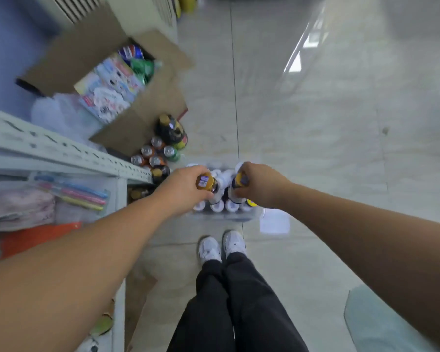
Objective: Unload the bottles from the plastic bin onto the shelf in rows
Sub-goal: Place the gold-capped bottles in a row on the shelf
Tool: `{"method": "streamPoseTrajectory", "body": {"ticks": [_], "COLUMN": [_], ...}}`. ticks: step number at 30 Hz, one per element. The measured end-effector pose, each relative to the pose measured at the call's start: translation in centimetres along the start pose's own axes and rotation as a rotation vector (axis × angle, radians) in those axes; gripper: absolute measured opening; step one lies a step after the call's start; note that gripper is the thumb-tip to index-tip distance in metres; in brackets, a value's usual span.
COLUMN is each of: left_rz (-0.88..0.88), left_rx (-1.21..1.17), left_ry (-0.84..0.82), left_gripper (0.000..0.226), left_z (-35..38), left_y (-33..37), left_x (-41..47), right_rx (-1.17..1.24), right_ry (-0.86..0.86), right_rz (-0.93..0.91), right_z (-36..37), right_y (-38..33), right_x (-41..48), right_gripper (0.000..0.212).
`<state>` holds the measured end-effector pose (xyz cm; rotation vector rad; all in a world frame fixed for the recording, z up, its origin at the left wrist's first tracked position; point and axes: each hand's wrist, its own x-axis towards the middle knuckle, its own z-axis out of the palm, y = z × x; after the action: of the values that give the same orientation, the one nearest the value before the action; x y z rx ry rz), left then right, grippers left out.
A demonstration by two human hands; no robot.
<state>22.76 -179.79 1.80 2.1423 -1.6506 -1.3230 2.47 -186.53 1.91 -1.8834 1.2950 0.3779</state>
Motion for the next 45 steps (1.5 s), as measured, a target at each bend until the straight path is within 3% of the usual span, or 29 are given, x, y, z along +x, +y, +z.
{"method": "streamPoseTrajectory", "body": {"ticks": [7, 11, 16, 21, 26, 32, 38, 45], "left_rz": [0.070, 0.134, 0.139, 0.050, -0.119, -0.380, -0.596, -0.800], "left_rx": [0.097, 0.159, 0.196, 0.231, 0.129, 0.011, -0.053, -0.056], "left_ry": [0.001, 0.089, 0.249, 0.435, 0.632, 0.812, 1.012, 1.059], "left_gripper": [0.037, 0.035, 0.033, 0.025, 0.028, 0.034, 0.032, 0.037], "left_z": [-19.4, -27.7, -33.0, -33.8, -30.2, -22.5, -14.6, -4.6], "left_y": [12.9, 19.2, 23.6, 24.8, 22.6, 18.7, 15.3, 10.1], "left_x": [-7.7, -13.9, -23.5, -34.3, -45.8, -62.0, -78.9, -97.8], "right_rx": [-0.102, -0.138, -0.174, -0.193, -0.263, -0.255, -0.294, -0.374], "right_ry": [0.085, 0.136, 0.191, 0.178, 0.075, -0.035, -0.157, -0.318], "right_rz": [-0.063, -0.121, -0.278, -0.486, -0.733, -0.999, -1.260, -1.451], "right_z": [-20.6, -29.3, -35.0, -36.4, -32.9, -23.6, -11.0, 6.5], "right_y": [-10.5, -16.1, -21.5, -26.7, -32.3, -40.7, -48.0, -53.8], "right_x": [-10.1, -16.5, -23.1, -28.1, -32.5, -40.5, -51.2, -65.0], "right_gripper": [0.045, 0.049, 0.043, 0.042, 0.028, 0.034, 0.031, 0.041]}}
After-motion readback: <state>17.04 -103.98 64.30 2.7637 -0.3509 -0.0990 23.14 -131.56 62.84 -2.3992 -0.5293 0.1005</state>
